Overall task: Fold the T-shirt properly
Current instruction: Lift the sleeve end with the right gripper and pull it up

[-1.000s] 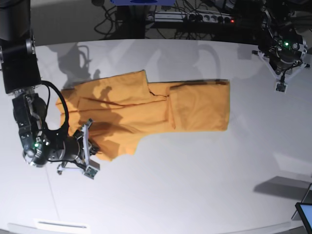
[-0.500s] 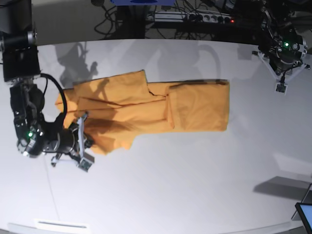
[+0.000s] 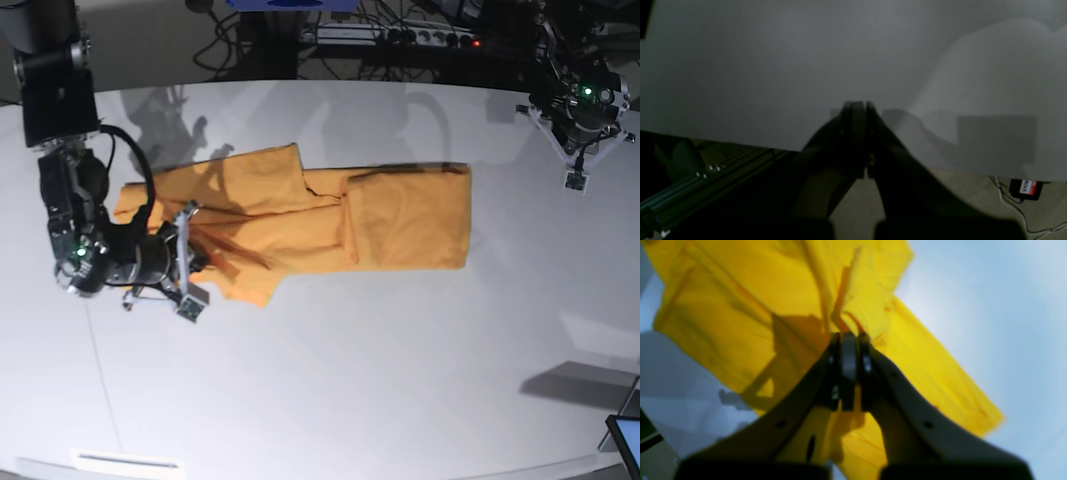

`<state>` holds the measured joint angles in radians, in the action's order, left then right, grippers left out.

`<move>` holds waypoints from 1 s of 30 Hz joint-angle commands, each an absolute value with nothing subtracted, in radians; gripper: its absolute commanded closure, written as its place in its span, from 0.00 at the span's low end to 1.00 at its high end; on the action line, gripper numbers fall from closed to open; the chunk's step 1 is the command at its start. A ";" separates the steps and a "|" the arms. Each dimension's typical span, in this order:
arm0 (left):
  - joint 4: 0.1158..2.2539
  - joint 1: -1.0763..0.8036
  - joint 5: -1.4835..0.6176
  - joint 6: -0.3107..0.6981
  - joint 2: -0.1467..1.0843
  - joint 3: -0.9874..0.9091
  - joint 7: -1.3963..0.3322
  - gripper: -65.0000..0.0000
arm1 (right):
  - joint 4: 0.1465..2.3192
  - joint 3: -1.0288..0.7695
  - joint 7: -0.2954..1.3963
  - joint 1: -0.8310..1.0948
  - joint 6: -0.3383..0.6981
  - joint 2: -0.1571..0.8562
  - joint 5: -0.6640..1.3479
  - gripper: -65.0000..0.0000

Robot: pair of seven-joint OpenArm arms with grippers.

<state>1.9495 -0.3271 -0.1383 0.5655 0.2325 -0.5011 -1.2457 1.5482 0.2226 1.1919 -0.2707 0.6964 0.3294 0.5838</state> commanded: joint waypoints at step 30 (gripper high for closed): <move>1.965 -0.323 -0.133 0.561 0.246 -0.506 -1.239 1.00 | 1.721 0.137 1.264 -0.326 0.584 0.305 0.601 0.46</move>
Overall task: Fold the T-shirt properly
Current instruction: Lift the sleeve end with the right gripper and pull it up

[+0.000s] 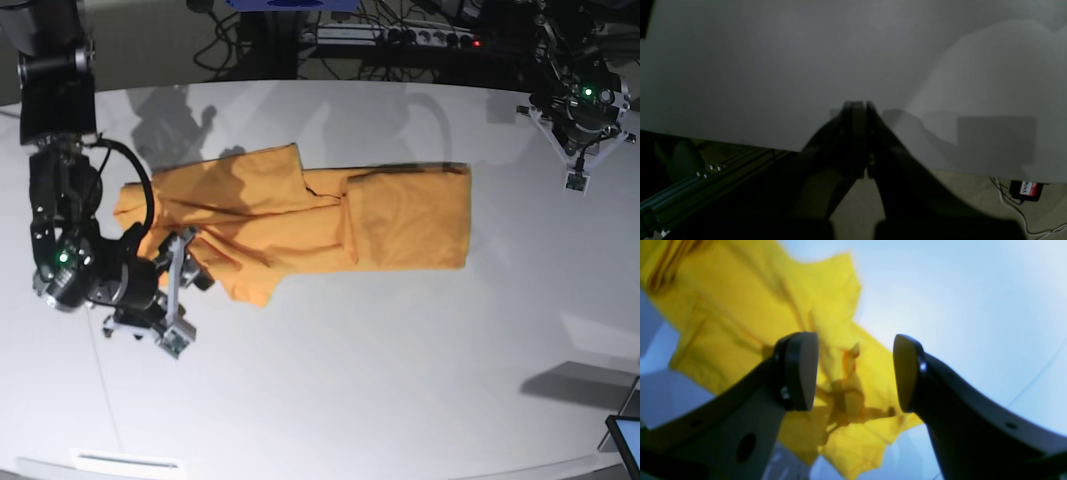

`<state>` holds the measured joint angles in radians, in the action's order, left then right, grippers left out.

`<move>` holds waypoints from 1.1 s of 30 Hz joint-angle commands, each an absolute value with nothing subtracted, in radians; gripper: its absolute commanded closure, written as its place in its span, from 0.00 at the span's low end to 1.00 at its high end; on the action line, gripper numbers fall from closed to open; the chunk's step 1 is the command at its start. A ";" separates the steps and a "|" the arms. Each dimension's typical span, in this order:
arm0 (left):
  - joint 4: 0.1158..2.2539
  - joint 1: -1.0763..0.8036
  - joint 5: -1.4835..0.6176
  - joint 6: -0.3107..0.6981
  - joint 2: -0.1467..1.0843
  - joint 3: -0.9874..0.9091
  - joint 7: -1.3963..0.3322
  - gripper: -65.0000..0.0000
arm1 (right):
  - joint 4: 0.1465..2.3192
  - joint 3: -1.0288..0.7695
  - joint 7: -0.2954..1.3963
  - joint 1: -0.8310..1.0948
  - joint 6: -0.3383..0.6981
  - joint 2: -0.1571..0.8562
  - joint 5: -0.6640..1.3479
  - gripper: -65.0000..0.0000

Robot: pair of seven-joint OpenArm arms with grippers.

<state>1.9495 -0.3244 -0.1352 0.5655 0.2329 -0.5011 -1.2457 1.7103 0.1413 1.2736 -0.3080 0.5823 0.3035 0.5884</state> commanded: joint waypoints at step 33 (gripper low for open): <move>1.965 -0.332 -0.133 0.561 0.246 -0.506 -1.239 1.00 | 1.139 0.150 1.107 -0.544 0.585 0.150 0.595 0.46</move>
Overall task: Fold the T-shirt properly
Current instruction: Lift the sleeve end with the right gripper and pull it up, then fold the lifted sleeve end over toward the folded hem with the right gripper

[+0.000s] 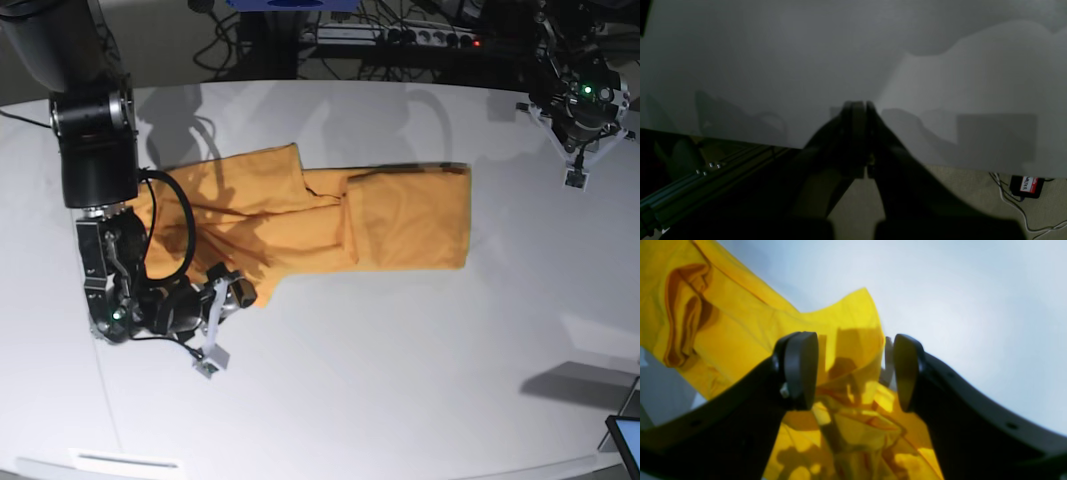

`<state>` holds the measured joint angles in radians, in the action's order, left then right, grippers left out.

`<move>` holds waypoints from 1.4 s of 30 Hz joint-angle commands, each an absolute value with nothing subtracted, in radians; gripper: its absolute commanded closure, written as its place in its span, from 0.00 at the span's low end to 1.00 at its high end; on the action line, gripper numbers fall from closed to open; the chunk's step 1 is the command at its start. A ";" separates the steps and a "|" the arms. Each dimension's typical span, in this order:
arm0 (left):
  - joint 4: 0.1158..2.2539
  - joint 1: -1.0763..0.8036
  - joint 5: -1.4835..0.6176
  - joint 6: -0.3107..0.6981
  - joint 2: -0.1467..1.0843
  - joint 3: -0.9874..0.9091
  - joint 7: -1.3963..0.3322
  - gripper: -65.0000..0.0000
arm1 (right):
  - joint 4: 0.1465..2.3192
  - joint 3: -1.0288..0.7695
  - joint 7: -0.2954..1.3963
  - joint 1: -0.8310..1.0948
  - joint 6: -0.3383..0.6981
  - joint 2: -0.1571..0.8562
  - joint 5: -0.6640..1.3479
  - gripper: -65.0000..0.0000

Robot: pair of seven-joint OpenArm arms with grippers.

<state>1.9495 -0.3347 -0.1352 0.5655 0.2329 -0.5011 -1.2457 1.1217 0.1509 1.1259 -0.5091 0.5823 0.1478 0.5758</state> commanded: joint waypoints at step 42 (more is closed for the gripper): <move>1.963 -0.332 -0.133 0.561 0.246 -0.506 -1.239 1.00 | 1.078 0.142 1.078 -0.527 0.587 0.156 0.599 1.00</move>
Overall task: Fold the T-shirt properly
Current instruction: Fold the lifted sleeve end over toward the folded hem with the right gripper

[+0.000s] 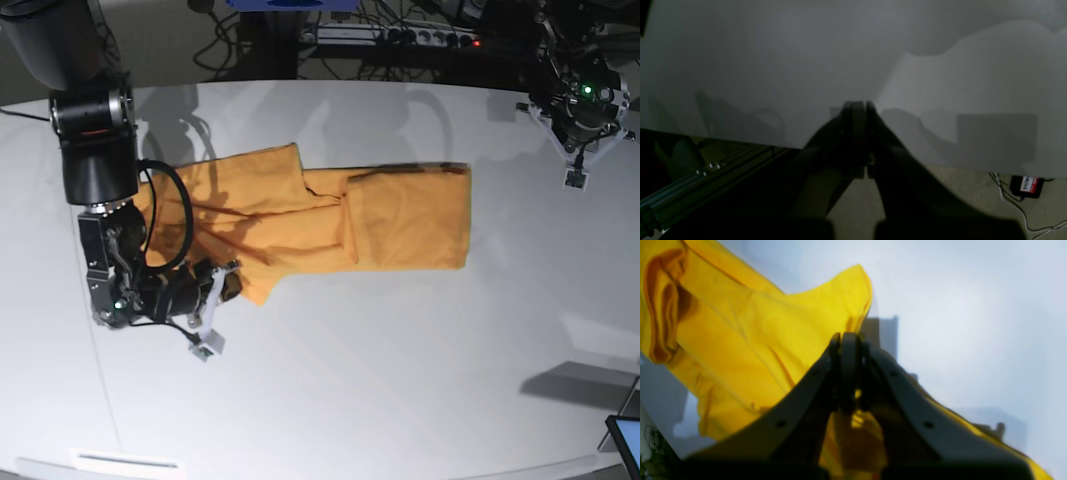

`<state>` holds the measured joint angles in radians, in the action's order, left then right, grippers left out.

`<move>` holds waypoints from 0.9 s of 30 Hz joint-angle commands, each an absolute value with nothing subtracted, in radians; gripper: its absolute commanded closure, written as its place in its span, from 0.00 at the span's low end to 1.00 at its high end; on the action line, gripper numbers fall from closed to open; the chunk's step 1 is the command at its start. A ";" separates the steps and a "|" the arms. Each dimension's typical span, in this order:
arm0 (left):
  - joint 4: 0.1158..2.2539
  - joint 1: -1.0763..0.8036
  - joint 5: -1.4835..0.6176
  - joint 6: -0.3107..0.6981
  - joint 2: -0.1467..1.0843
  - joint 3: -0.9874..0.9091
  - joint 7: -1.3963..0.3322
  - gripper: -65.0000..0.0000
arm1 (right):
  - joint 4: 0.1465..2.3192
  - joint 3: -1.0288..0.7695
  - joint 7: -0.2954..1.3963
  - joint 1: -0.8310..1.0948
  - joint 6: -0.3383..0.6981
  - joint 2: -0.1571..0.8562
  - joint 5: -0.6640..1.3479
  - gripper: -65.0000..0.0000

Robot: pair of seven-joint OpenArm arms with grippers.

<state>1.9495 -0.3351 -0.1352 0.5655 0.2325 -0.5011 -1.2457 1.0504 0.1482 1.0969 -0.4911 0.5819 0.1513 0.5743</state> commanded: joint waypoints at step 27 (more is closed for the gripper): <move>1.963 -0.325 -0.133 0.561 0.246 -0.506 -1.239 1.00 | 1.457 0.081 1.294 -0.414 0.587 0.156 0.602 1.00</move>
